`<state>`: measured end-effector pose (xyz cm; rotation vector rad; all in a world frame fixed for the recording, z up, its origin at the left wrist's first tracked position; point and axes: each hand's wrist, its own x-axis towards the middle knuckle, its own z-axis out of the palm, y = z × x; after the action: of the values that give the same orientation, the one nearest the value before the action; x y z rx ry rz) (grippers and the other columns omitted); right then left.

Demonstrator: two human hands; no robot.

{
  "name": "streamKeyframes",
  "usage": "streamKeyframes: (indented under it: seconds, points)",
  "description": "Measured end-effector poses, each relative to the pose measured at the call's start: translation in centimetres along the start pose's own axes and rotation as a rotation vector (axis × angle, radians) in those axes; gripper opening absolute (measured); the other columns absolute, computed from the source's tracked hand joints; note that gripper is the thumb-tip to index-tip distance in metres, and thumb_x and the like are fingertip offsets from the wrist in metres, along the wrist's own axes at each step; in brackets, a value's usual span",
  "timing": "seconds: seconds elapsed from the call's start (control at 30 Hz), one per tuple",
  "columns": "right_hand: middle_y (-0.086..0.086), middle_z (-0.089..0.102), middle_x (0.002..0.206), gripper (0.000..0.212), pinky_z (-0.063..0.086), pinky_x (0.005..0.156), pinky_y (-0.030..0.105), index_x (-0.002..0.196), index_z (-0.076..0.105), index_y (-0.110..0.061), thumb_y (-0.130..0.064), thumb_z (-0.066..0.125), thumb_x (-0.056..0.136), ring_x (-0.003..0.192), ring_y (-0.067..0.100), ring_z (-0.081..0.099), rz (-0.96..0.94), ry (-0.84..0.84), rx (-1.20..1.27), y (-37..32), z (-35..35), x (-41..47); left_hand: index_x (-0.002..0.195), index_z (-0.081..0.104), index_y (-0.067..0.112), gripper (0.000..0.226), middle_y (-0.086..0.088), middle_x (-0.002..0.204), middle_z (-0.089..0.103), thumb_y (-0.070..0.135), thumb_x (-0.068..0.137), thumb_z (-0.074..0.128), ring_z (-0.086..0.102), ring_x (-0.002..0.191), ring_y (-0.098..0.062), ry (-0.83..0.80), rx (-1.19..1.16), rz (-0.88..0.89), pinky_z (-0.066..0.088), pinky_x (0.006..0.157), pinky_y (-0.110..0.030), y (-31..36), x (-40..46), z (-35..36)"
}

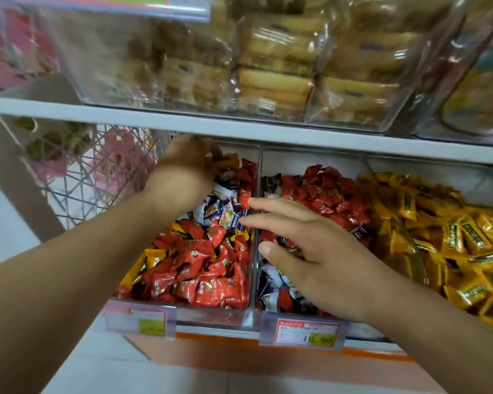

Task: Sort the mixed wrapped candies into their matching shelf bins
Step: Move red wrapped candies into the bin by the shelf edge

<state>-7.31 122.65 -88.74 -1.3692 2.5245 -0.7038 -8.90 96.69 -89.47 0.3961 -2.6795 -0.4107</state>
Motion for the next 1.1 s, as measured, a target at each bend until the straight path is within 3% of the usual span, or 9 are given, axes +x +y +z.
streamKeyframes:
  seconds: [0.17,0.27,0.33,0.43,0.6,0.77,0.87,1.0,1.1]
  points:
    - [-0.030,0.029,0.159,0.051,0.024,0.122,0.021,0.157,0.035,-0.042,-0.033,0.049,0.108,0.148,-0.007,0.023,0.067,0.110,-0.032,-0.8,-0.7,-1.0,0.119,0.069,0.030,0.027,0.013,0.109,0.068,0.030,0.093,0.073,0.063,0.093,-0.010,-0.005,-0.128,0.077,0.047,0.080,-0.023,1.6,-5.7,-3.5]
    - [-0.024,0.024,0.159,0.060,0.029,0.116,0.021,0.159,0.027,-0.036,-0.030,0.054,0.106,0.145,0.001,0.027,0.100,0.190,-0.071,-1.2,-1.6,-2.0,0.114,0.066,0.040,0.032,0.025,0.101,0.065,0.035,0.086,0.081,0.062,0.084,0.003,-0.069,-0.283,0.018,0.048,0.074,-0.015,3.9,-8.6,-4.8]
    - [-0.017,0.028,0.158,0.062,0.033,0.120,0.029,0.160,0.029,-0.030,-0.031,0.058,0.105,0.146,0.006,0.028,0.055,0.215,-0.132,-1.3,-2.2,-3.0,0.108,0.065,0.044,0.035,0.023,0.098,0.068,0.033,0.081,0.085,0.064,0.089,0.001,-0.127,-0.416,0.022,0.054,0.077,-0.025,5.8,-10.3,-5.3]
    - [-0.005,0.050,0.141,0.050,0.042,0.112,0.037,0.149,0.046,-0.023,-0.031,0.062,0.102,0.135,0.016,0.041,0.017,0.273,-0.216,-0.6,-3.1,-5.3,0.108,0.064,0.045,0.040,0.021,0.100,0.070,0.031,0.078,0.087,0.068,0.093,-0.006,-0.214,-0.540,0.036,0.056,0.081,-0.040,9.1,-12.1,-5.5]
    - [-0.013,0.057,0.103,0.018,0.048,0.089,0.039,0.113,0.062,-0.030,-0.039,0.064,0.099,0.102,0.014,0.049,0.048,0.318,-0.185,1.6,-4.8,-8.9,0.107,0.065,0.039,0.036,0.018,0.098,0.071,0.028,0.080,0.084,0.068,0.090,-0.006,-0.259,-0.665,0.016,0.057,0.079,-0.030,13.4,-13.6,-4.7]
    - [-0.014,0.061,0.101,0.015,0.050,0.085,0.039,0.110,0.068,-0.032,-0.041,0.066,0.097,0.100,0.010,0.053,0.066,0.276,-0.099,3.3,-6.1,-10.3,0.113,0.061,0.046,0.045,0.027,0.103,0.067,0.035,0.077,0.085,0.066,0.094,-0.001,-0.278,-0.617,0.046,0.057,0.082,-0.029,15.4,-13.7,-4.0]
    - [-0.011,0.064,0.099,0.015,0.051,0.082,0.035,0.110,0.070,-0.031,-0.038,0.065,0.098,0.096,0.013,0.057,0.166,0.388,-0.114,5.2,-7.4,-10.2,0.124,0.051,0.058,0.054,0.035,0.110,0.062,0.052,0.078,0.077,0.063,0.097,0.006,-0.252,-0.546,0.033,0.053,0.087,-0.028,15.3,-13.4,-3.8]
    - [-0.002,0.074,0.108,0.032,0.056,0.075,0.032,0.127,0.072,-0.027,-0.039,0.067,0.097,0.083,0.020,0.070,0.455,0.599,-0.158,9.5,-9.7,-9.6,0.121,0.049,0.063,0.043,0.039,0.115,0.058,0.056,0.083,0.068,0.060,0.100,0.011,-0.199,-0.455,0.030,0.047,0.085,-0.021,13.4,-13.2,-4.5]
    - [0.007,0.072,0.114,0.047,0.057,0.089,0.042,0.132,0.067,-0.021,-0.044,0.073,0.091,0.104,0.032,0.066,0.544,0.631,-0.251,10.9,-9.7,-8.9,0.122,0.050,0.061,0.046,0.043,0.117,0.056,0.065,0.077,0.057,0.061,0.104,0.005,-0.190,-0.342,0.010,0.052,0.088,-0.031,11.4,-13.3,-5.3]
